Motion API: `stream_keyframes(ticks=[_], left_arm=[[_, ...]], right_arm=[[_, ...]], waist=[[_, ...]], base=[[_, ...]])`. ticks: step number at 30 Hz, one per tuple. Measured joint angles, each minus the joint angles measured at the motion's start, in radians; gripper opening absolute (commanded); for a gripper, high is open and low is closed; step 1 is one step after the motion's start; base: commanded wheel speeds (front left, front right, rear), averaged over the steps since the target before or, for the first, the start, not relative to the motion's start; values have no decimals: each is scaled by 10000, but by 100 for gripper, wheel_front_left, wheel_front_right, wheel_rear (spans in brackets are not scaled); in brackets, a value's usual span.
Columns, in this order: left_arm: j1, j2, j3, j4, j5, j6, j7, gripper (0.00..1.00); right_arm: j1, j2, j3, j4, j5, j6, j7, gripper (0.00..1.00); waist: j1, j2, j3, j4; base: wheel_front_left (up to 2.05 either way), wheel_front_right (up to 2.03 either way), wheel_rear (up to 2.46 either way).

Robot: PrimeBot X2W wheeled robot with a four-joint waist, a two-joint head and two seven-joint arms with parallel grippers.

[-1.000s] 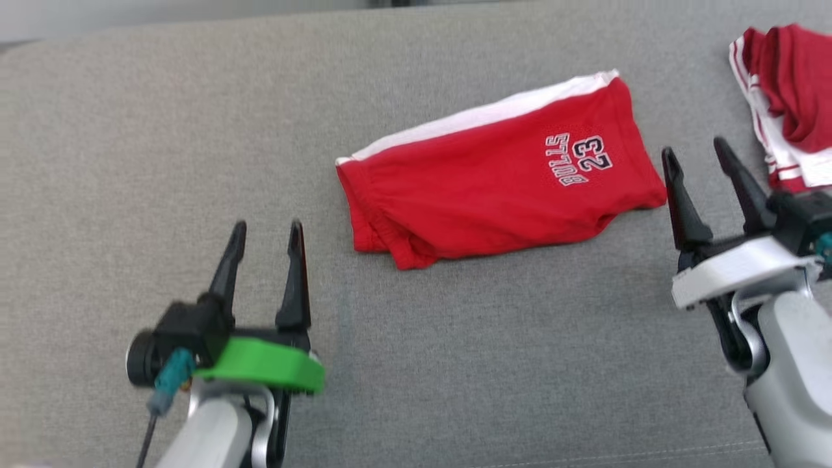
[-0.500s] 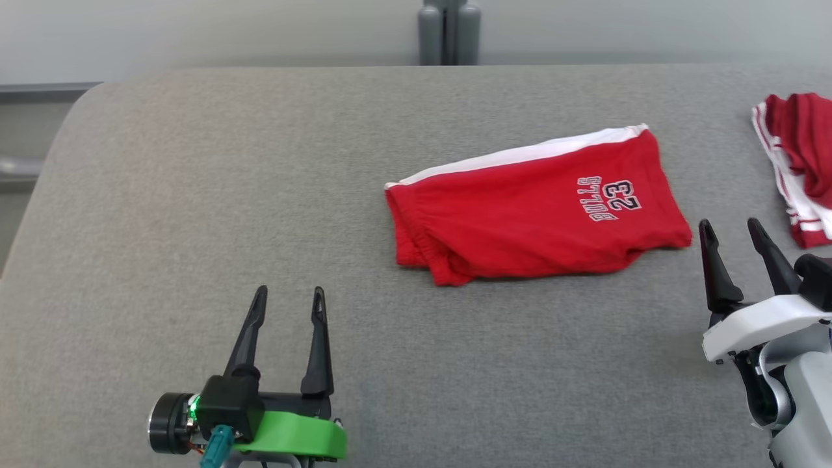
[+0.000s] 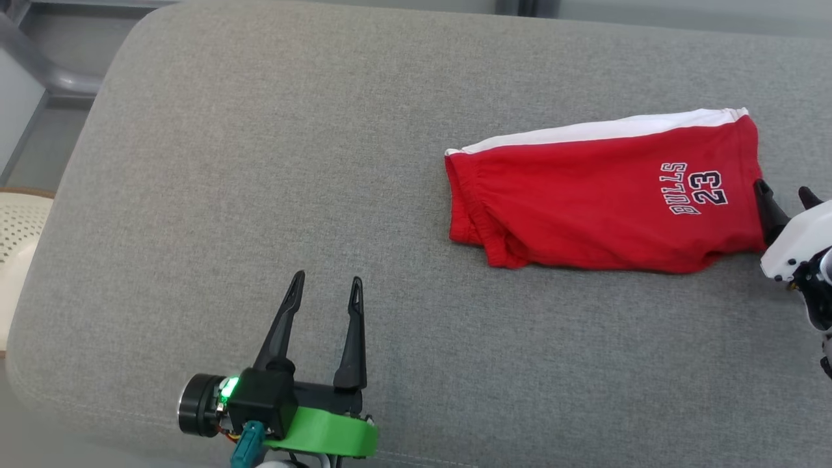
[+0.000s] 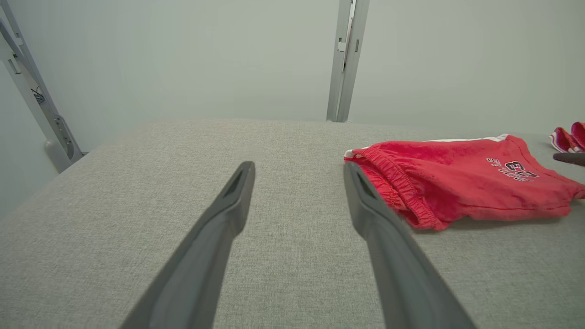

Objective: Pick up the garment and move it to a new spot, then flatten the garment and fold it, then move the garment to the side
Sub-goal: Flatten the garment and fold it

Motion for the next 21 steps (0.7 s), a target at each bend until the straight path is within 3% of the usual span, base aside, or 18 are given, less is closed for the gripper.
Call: stream_keyframes(ticks=[10, 11, 12, 13, 21], left_arm=[[-504, -6, -673, -19, -153, 125, 2, 100], [-547, -8, -723, -17, -163, 132, 0, 100], [-586, -8, -763, -19, -180, 169, 0, 100], [-595, -8, -779, -17, -182, 196, 0, 100], [-610, -12, -646, 88, -207, 249, 0, 100]], right_arm=[[-1565, -407, 332, 1425, 426, 0, 1212, 100], [-1673, -410, 368, 1494, 499, 0, 1306, 86], [-1733, -389, 414, 1515, 623, -4, 1398, 52], [-1753, -414, 481, 1505, 694, -4, 1421, 1], [-1370, -541, 1367, 980, 1076, 15, 1093, 0]], waist=[[0, 0, 952, 477], [0, 0, 1026, 517], [0, -1, 1089, 554], [0, 0, 1131, 577], [0, 0, 1058, 287]], base=[[0, 0, 0], [0, 0, 0], [0, 0, 0], [0, 0, 0], [0, 0, 0]])
